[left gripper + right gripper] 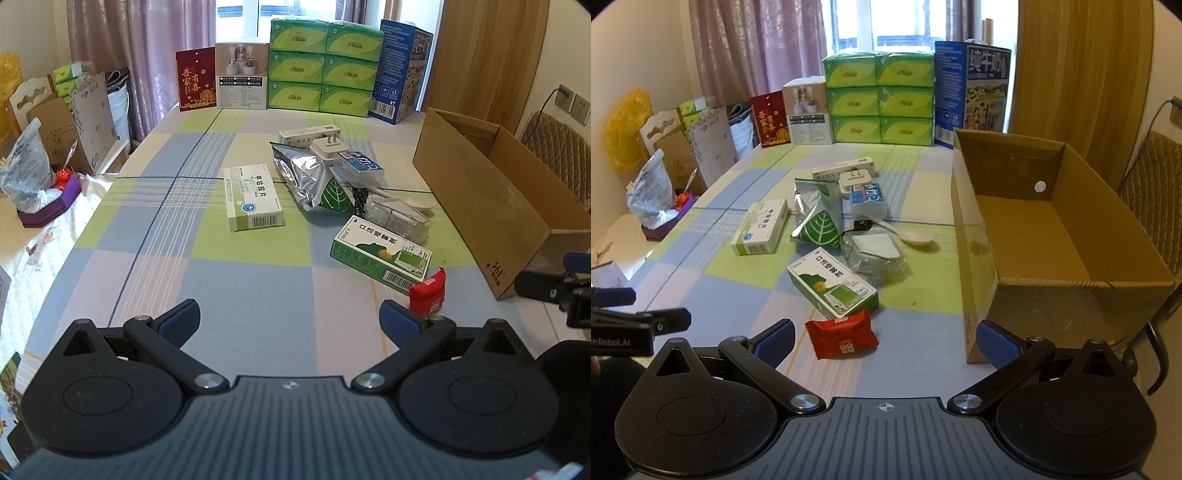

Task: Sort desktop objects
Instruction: 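Move the right tool toward the red snack packet on the table, then close the right gripper on the red snack packet and lift it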

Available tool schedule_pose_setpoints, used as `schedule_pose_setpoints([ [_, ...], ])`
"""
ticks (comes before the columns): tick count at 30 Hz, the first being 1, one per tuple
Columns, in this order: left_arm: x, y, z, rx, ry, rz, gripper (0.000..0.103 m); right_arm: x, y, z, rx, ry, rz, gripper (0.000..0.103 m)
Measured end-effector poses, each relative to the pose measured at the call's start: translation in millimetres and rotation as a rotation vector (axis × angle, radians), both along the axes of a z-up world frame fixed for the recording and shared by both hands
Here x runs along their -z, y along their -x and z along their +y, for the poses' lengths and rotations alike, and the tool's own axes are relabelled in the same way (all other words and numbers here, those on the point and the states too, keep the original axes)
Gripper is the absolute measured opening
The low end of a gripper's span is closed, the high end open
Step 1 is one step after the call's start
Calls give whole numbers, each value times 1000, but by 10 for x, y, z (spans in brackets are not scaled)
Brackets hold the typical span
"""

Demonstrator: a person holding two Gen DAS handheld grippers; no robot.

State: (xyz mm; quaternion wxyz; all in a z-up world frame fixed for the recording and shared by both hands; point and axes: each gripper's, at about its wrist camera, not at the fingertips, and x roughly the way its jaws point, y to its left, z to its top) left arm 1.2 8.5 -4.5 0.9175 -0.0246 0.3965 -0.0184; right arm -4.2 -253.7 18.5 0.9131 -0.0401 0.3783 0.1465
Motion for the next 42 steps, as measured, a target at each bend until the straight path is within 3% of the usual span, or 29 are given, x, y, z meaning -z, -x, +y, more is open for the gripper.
schedule_pose_setpoints([
  [7,-31,-18,150,-20,82,24,102,-60,20,36,-73,-14,19,101],
  [13,-127,-66,198,2,49,14,102,-79,61,125,-121,-101,6,101],
  [22,-201,-256,227,87,54,6,102,288,99,324,-170,-17,-42,101],
  [32,63,-587,107,186,14,12,102,712,-134,252,-186,-47,-22,101],
  [36,203,-741,81,215,-4,29,102,830,-246,345,-207,-33,-8,90],
  [42,385,-927,86,233,20,32,101,1057,-429,344,-200,-14,11,88],
])
